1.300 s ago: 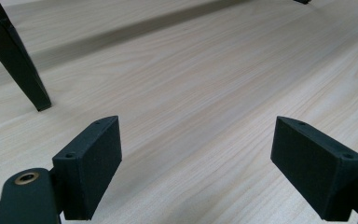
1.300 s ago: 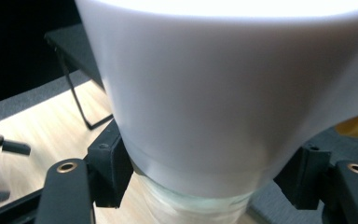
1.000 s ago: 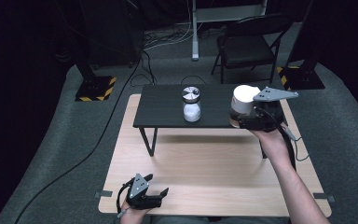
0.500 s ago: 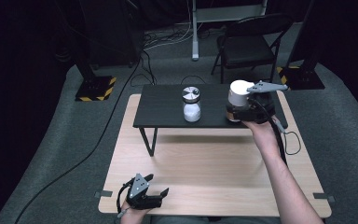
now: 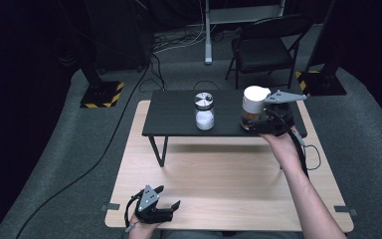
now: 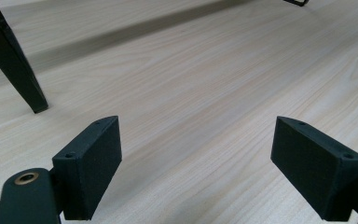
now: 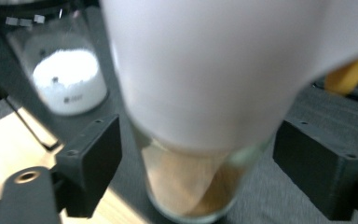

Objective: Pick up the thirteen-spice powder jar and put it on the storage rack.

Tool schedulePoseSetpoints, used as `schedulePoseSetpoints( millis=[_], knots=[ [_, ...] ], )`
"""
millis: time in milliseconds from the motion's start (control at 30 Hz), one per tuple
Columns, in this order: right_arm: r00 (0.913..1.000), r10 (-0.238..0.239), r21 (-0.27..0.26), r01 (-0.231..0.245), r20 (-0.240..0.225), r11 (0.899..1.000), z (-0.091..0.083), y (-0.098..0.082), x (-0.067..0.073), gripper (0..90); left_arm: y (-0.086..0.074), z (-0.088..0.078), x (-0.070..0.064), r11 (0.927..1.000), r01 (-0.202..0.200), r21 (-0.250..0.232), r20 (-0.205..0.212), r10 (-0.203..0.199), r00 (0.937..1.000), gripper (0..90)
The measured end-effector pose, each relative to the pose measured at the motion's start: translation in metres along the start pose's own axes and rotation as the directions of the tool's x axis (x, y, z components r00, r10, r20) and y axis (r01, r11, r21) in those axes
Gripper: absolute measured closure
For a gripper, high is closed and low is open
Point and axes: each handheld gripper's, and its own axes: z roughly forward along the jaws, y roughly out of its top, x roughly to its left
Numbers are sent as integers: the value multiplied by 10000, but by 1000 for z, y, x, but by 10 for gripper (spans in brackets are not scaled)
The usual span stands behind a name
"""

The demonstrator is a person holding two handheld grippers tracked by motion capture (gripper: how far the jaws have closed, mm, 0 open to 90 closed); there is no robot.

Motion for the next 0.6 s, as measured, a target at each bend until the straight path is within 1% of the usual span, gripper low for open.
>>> schedulePoseSetpoints(
  millis=[33, 100, 233, 367, 400, 433, 467, 500, 533, 567, 600],
  knots=[
    [10000, 0, 0, 0, 0, 10000, 0, 0, 0, 123, 0, 0, 0, 10000, 0, 0, 0, 0, 10000, 153],
    [9998, -175, -242, 176, 42, 9996, -7, -11, 1, 111, 0, 0, 0, 10000, 10, 11, -2, -10, 10000, 152],
    [9997, -160, -626, 147, -205, 9979, -20, -33, -3, 94, 1, 0, -1, 10000, -31, 27, -10, 31, 10000, 152],
    [9986, -336, -893, 298, -404, 9956, -33, -55, -4, 89, 1, 1, -1, 10000, -9, 45, -19, 9, 10000, 152],
    [9986, -336, -893, 298, -404, 9956, -33, -55, -4, 89, 1, 1, -1, 10000, -9, 45, -19, 9, 10000, 152],
    [9981, -329, -1100, 270, -530, 9936, -40, -70, -5, 83, 1, 0, -1, 10000, -2, 40, -21, 3, 10000, 152],
    [9976, -329, -1188, 255, -603, 9926, -43, -76, -5, 80, 1, 0, -1, 10000, -22, 39, -19, 22, 10000, 152],
    [9963, -417, -1405, 308, -756, 9896, -47, -88, -7, 81, 1, 0, -1, 10000, -22, 39, -19, 22, 10000, 152],
    [9963, -417, -1405, 308, -756, 9896, -47, -88, -7, 81, 1, 0, -1, 10000, -30, 48, -27, 30, 10000, 152],
    [9943, -744, -1523, 621, -763, 9864, -53, -104, -5, 81, 1, 0, -1, 10000, -26, 51, -33, 26, 10000, 152],
    [9939, -838, -1536, 720, -720, 9855, -54, -108, -4, 82, 1, 0, -1, 10000, -16, 39, -38, 16, 10000, 152]
  ],
)
